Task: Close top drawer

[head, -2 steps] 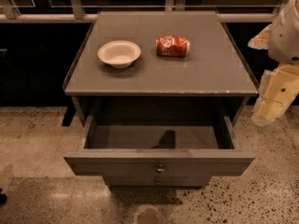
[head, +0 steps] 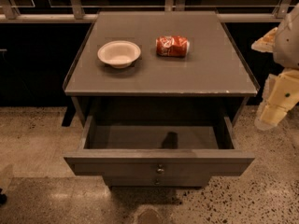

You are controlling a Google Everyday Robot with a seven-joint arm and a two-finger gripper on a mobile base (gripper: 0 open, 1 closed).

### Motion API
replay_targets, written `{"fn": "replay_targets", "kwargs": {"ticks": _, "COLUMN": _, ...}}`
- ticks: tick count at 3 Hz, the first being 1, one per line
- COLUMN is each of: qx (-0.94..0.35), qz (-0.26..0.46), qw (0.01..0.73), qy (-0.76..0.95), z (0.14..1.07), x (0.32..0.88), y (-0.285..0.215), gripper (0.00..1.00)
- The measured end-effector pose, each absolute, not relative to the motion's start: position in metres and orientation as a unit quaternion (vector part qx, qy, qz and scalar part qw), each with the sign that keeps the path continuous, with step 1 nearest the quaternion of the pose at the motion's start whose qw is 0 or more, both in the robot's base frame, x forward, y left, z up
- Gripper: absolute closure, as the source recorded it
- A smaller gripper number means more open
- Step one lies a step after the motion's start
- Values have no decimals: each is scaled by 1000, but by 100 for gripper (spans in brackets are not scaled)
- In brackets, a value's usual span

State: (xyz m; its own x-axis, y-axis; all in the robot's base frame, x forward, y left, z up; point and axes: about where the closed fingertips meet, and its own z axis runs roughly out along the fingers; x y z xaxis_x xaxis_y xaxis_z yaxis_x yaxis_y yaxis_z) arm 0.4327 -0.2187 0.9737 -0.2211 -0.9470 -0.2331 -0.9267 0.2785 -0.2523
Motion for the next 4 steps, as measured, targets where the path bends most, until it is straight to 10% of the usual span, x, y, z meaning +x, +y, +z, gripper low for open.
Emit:
{"fn": "replay_targets", "kwargs": {"ticks": 2, "qx": -543, "qz": 42, "qw": 260, "qy": 798, "z": 895, "x": 385, "y": -248, "gripper": 0}}
{"fn": "replay_targets", "kwargs": {"ticks": 4, "qx": -528, "qz": 52, "qw": 277, "qy": 801, "z": 890, "x": 381, "y": -247, "gripper": 42}}
